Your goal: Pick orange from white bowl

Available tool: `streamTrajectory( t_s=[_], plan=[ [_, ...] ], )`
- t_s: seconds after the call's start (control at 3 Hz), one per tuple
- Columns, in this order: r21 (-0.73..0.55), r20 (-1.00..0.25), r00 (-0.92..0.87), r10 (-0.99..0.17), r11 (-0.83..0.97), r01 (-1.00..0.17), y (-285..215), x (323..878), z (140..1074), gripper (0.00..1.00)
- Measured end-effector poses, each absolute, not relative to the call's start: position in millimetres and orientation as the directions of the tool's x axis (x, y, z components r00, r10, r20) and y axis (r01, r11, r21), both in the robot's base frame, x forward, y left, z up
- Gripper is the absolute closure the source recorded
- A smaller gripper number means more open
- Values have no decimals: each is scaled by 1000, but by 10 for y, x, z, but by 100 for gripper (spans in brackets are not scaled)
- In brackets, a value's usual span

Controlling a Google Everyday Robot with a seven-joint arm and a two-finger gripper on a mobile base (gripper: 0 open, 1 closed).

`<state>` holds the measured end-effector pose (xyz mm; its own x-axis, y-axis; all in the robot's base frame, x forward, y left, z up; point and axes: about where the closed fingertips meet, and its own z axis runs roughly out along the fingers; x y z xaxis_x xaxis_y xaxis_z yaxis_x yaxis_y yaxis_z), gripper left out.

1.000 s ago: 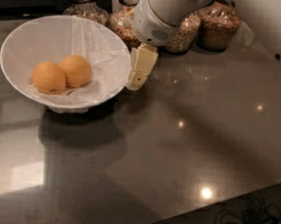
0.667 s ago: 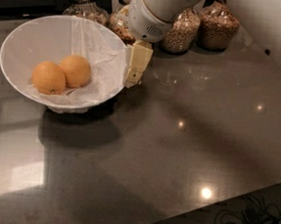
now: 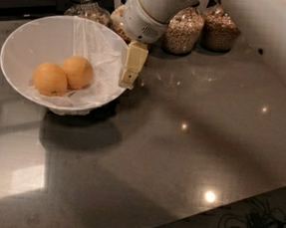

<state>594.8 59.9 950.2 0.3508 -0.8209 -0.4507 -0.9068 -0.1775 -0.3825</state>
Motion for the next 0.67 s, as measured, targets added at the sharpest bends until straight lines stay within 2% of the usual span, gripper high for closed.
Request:
streamTrajectory(
  t_s=[0.33, 0.67],
  plan=[
    [-353, -550, 380, -744, -206, -913, 909, 6063, 9397, 0],
    [-353, -550, 380, -744, -206, -913, 909, 6062, 9397, 0]
  ],
)
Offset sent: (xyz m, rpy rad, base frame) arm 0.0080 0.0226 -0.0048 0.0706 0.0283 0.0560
